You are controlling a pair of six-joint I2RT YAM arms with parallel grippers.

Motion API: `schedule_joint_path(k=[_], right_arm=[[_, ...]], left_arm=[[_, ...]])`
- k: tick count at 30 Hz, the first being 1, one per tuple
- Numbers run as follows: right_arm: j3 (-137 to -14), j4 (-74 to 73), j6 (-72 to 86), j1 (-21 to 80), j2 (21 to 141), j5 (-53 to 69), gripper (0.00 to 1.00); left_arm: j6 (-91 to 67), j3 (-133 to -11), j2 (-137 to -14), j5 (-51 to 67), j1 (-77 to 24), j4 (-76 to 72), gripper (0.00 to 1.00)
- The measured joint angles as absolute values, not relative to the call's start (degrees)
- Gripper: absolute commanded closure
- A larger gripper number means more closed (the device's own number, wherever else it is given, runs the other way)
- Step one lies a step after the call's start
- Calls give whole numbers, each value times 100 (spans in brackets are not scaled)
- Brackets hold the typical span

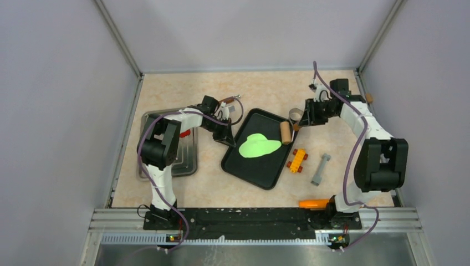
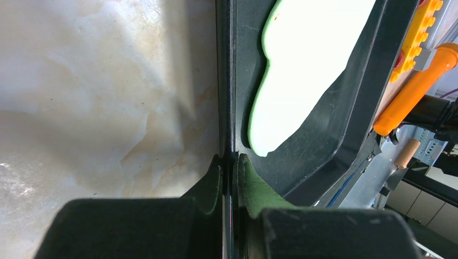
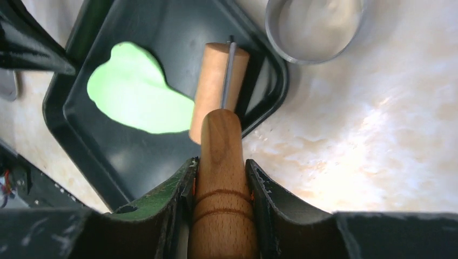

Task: Roll out the dumpling wrappers from the dough

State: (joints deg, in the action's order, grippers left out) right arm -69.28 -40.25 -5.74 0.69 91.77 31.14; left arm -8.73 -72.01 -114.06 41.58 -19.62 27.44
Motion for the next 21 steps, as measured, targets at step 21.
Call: schedule_joint_path(k=[21], right_arm=[[-7830, -5328, -5946, 4160, 8733, 1234, 100]], left_arm=[[-801, -7286, -11489, 4263, -1918, 2867, 100]])
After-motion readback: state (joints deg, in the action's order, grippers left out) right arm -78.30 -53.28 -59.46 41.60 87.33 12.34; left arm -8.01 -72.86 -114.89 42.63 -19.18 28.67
